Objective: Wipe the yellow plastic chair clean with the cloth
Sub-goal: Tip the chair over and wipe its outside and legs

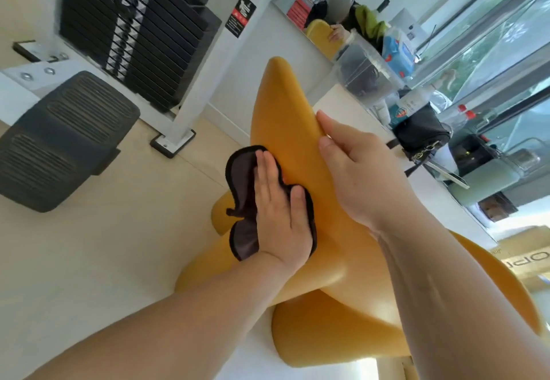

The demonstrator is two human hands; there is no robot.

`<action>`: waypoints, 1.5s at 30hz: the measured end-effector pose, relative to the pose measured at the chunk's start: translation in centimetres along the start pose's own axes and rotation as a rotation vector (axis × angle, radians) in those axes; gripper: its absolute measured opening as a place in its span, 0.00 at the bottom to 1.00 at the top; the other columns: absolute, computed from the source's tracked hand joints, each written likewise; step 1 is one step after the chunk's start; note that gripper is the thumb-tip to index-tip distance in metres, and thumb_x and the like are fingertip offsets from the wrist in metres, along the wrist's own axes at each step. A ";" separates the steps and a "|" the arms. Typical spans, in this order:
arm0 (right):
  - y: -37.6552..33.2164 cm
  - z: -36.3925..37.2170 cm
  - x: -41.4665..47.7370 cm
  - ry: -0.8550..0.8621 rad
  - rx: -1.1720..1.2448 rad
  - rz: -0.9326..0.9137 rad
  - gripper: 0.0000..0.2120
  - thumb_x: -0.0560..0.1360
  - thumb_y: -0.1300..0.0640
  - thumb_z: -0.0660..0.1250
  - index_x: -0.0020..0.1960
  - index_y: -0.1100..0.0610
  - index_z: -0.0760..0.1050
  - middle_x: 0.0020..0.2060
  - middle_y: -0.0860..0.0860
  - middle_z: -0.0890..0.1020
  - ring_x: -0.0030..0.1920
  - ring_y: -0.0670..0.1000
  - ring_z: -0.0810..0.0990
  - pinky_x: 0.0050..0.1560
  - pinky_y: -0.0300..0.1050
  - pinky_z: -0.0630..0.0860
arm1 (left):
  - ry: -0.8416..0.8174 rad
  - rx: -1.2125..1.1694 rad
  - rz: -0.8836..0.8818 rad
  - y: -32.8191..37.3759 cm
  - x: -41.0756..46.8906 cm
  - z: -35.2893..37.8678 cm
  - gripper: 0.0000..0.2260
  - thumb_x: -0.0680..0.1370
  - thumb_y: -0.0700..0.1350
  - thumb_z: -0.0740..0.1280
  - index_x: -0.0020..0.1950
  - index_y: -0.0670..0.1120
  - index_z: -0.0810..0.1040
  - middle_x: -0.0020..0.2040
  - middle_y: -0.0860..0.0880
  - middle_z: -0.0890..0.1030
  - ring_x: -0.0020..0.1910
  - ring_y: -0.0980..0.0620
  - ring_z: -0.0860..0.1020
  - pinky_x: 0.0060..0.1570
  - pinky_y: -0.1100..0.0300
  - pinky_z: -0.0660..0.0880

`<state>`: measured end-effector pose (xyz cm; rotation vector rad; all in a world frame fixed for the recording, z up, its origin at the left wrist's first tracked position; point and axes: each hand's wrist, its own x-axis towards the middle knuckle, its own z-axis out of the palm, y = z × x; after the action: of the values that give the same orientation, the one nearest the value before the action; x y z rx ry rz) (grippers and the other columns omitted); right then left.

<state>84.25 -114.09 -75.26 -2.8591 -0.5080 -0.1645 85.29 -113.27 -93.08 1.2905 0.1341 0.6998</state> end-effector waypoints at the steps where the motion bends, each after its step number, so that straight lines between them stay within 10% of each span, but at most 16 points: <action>1: 0.1 0.1 0.0 -0.002 -0.002 -0.010 0.21 0.86 0.49 0.56 0.78 0.40 0.65 0.67 0.42 0.78 0.67 0.47 0.75 0.59 0.43 0.68 | 0.024 -0.033 -0.025 0.2 0.7 0.1 0.28 0.83 0.61 0.45 0.80 0.56 0.38 0.83 0.55 0.43 0.81 0.58 0.44 0.79 0.46 0.49; 10: 0.4 0.8 0.5 0.027 -0.071 -0.062 0.22 0.86 0.51 0.54 0.79 0.42 0.63 0.65 0.48 0.80 0.64 0.51 0.76 0.60 0.46 0.71 | -0.104 -0.280 -0.481 0.6 17.4 -3.0 0.46 0.62 0.79 0.54 0.78 0.60 0.65 0.71 0.52 0.76 0.69 0.47 0.74 0.72 0.41 0.65; 20: -0.1 0.9 0.2 0.051 -0.160 -0.112 0.22 0.86 0.51 0.52 0.80 0.48 0.63 0.66 0.51 0.79 0.65 0.55 0.76 0.55 0.45 0.68 | 0.065 0.021 -0.320 0.6 0.4 0.8 0.34 0.80 0.65 0.41 0.83 0.51 0.45 0.83 0.50 0.54 0.80 0.49 0.55 0.78 0.44 0.56; 29: 4.6 -3.1 -5.5 -0.014 -0.289 -0.071 0.18 0.86 0.49 0.51 0.70 0.45 0.74 0.57 0.49 0.83 0.56 0.53 0.80 0.53 0.45 0.72 | -0.118 0.428 -0.310 2.2 -12.3 4.2 0.34 0.75 0.70 0.32 0.74 0.57 0.23 0.77 0.61 0.27 0.78 0.56 0.29 0.78 0.41 0.43; 33: 5.7 -0.9 -7.1 0.177 -0.239 -0.091 0.16 0.86 0.47 0.50 0.46 0.52 0.72 0.31 0.49 0.76 0.32 0.52 0.75 0.34 0.51 0.72 | -0.104 0.391 -0.331 2.3 -12.1 4.4 0.31 0.76 0.69 0.36 0.71 0.62 0.21 0.76 0.65 0.27 0.77 0.59 0.30 0.77 0.39 0.43; 40: 5.3 -0.7 -7.7 0.139 -0.283 -0.154 0.18 0.85 0.43 0.49 0.52 0.54 0.71 0.33 0.49 0.76 0.34 0.51 0.75 0.35 0.52 0.73 | 0.073 0.172 -0.385 1.9 -5.4 2.5 0.28 0.84 0.59 0.42 0.82 0.53 0.41 0.83 0.52 0.50 0.81 0.46 0.55 0.78 0.38 0.46; 45: 5.0 -0.6 -7.5 0.150 -0.312 -0.152 0.19 0.85 0.43 0.48 0.52 0.55 0.71 0.32 0.49 0.74 0.33 0.50 0.74 0.35 0.51 0.72 | 0.113 0.146 -0.375 5.9 -9.3 6.2 0.30 0.82 0.61 0.42 0.80 0.52 0.33 0.82 0.54 0.39 0.81 0.56 0.40 0.78 0.46 0.39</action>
<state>78.97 -121.24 -76.86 -3.0706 -0.7254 -0.5234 78.52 -122.91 -88.48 1.3170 0.5139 0.4459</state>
